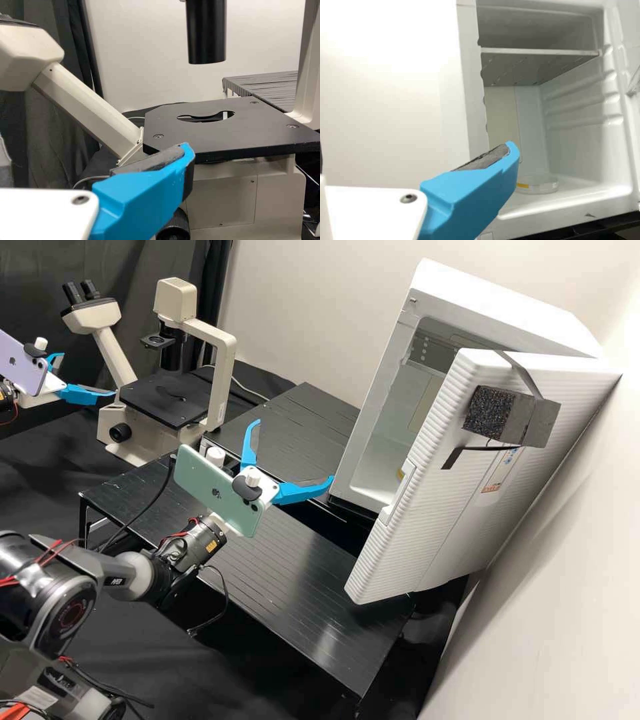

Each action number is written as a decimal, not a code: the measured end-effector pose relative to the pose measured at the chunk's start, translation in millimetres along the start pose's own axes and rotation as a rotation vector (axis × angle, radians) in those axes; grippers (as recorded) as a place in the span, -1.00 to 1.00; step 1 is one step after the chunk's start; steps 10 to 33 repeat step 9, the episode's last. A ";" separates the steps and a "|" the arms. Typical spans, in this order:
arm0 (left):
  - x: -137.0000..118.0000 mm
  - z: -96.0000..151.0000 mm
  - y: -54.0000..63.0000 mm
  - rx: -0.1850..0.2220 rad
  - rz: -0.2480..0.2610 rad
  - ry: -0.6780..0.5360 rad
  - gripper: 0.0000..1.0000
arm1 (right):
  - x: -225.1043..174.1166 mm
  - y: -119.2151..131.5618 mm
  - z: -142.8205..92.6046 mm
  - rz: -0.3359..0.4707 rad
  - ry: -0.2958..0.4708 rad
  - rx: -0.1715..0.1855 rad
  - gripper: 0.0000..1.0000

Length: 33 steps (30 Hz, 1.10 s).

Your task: Open the incubator door.

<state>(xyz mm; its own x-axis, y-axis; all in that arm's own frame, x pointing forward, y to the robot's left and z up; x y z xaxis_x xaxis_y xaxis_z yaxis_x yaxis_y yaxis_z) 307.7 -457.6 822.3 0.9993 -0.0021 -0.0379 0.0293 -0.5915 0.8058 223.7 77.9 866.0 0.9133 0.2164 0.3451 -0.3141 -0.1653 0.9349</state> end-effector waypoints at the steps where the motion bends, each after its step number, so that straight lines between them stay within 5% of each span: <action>1: 0.0 0.0 0.0 0.000 0.000 0.000 1.00 | 0.2 -0.8 0.5 -0.003 0.000 -0.002 1.00; 33: 0.0 0.0 0.0 0.000 0.000 0.000 1.00 | 1.7 -4.9 4.2 -0.021 -0.006 -0.010 1.00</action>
